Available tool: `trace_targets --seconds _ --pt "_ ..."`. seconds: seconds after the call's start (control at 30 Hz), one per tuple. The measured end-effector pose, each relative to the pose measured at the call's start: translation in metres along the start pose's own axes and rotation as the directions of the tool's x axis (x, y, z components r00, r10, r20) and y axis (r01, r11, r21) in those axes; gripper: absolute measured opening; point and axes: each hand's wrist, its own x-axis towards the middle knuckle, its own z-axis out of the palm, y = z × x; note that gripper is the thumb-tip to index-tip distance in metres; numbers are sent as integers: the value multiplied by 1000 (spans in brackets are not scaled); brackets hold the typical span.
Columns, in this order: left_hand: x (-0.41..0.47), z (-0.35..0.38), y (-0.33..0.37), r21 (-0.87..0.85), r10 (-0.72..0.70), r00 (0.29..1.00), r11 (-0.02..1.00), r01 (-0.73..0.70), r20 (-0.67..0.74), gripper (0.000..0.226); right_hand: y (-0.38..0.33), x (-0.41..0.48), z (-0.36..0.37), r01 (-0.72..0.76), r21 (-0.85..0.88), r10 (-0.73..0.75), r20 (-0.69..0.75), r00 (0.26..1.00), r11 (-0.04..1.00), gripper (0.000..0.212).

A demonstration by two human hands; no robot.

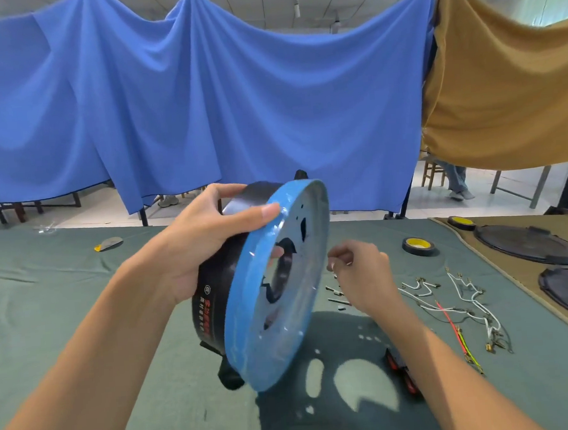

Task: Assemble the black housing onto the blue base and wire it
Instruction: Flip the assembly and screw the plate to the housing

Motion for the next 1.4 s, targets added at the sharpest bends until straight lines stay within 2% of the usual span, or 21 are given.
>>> trace_targets --seconds 0.07,0.2,0.3,0.37,0.47,0.6,0.9,1.0,1.2,1.3,1.4 --pt "0 -8 -6 -103 -2 997 995 11 83 37 -9 1 -6 30 71 -26 -54 998 997 16" --pt "0 -23 -29 -281 -181 970 934 222 164 61 -21 -3 -14 48 192 -13 -179 984 980 17" --pt "3 -32 -38 -352 -236 956 892 284 174 63 -30 -6 -16 60 272 11 -253 967 960 16" --pt "7 -38 -42 -367 -241 955 884 289 172 67 -37 -8 -16 84 394 14 -242 970 915 18" --pt "12 -45 -48 -413 -268 943 849 329 199 74 -52 -10 -13 117 599 -26 -159 987 792 12" --pt "18 -61 -60 -480 -292 925 793 376 242 71 -75 -8 -1 128 695 -132 -48 990 708 8" --pt "27 -93 -113 -687 -248 923 617 385 295 62 -101 15 48 154 594 -263 102 959 790 7" --pt "30 -97 -129 -732 -260 925 567 378 276 53 -99 23 62 153 558 -268 130 955 815 11" --pt "45 -92 -143 -779 -259 926 504 373 276 56 -91 40 80 164 450 -262 164 951 878 11" --pt "48 -90 -146 -791 -254 919 472 391 302 41 -88 47 87 175 420 -270 177 946 890 12" --pt "51 -89 -156 -821 -262 906 393 414 332 51 -82 51 92 188 374 -277 200 940 908 11"
